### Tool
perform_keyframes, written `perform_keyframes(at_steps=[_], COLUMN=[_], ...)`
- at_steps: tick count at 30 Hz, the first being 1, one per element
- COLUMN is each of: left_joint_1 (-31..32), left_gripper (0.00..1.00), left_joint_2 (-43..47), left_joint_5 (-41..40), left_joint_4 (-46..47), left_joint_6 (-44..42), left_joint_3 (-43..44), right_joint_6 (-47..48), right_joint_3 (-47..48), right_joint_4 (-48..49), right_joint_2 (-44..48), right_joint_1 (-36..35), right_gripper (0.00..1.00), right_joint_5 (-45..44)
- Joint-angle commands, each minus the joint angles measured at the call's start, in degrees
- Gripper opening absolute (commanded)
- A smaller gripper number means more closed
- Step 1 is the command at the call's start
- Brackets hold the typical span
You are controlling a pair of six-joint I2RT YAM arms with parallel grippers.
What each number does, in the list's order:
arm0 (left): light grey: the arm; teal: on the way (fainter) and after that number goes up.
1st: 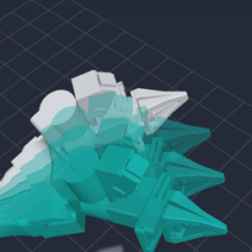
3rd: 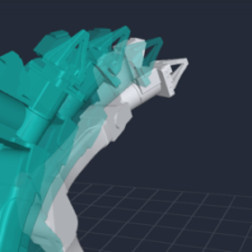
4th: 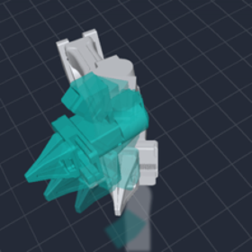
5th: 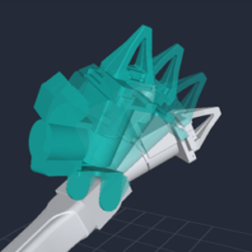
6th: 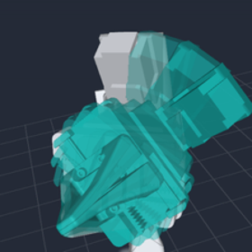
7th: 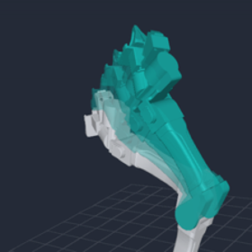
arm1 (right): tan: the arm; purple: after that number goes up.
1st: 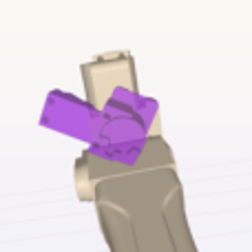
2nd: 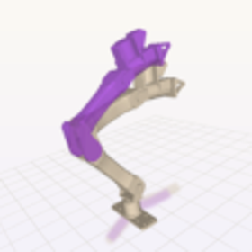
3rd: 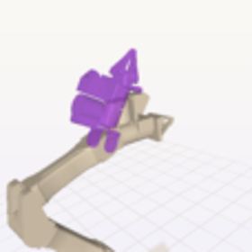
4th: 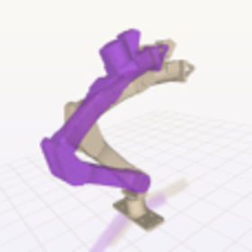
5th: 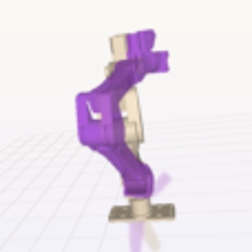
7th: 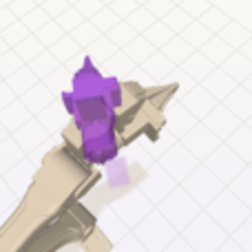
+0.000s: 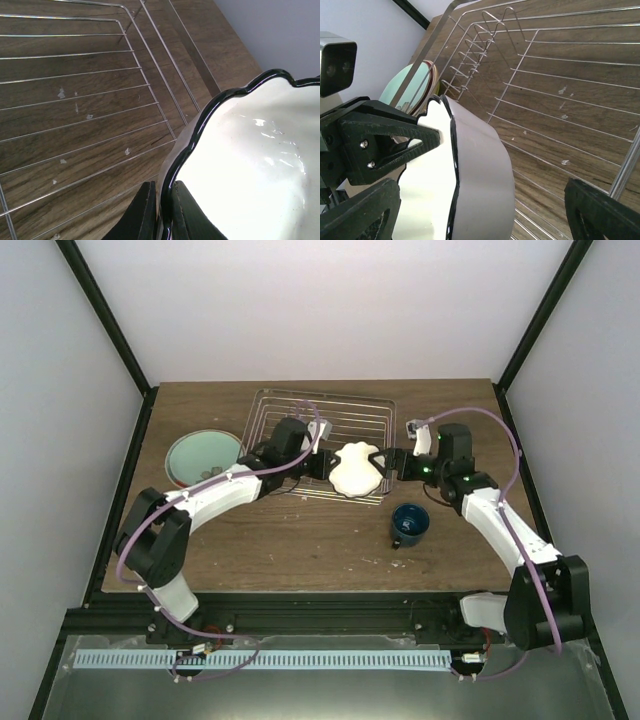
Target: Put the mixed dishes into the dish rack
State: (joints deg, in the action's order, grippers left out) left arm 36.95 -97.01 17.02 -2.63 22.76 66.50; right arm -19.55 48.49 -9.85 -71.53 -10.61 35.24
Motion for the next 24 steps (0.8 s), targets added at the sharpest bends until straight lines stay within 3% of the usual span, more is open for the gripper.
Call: perform_keyframes(at_steps=[1, 14, 24], left_joint_1=[0.9, 1.1, 1.6], left_gripper=[0.00, 0.00, 0.00], left_joint_2=[3.6, 4.2, 3.6], left_joint_5=[1.4, 0.0, 0.6], left_joint_4=[5.0, 5.2, 7.6], left_joint_6=[0.6, 0.2, 0.5], left_joint_3=[0.4, 0.7, 0.7], right_joint_6=[-1.5, -2.4, -3.9], right_joint_3=[-1.7, -3.1, -3.8], right_joint_4=[4.1, 6.3, 8.8], right_joint_2=[-0.4, -1.9, -3.8], right_joint_1=[1.1, 2.5, 2.7], right_gripper=[0.90, 0.77, 0.77], right_joint_5=[3.7, 10.5, 14.9])
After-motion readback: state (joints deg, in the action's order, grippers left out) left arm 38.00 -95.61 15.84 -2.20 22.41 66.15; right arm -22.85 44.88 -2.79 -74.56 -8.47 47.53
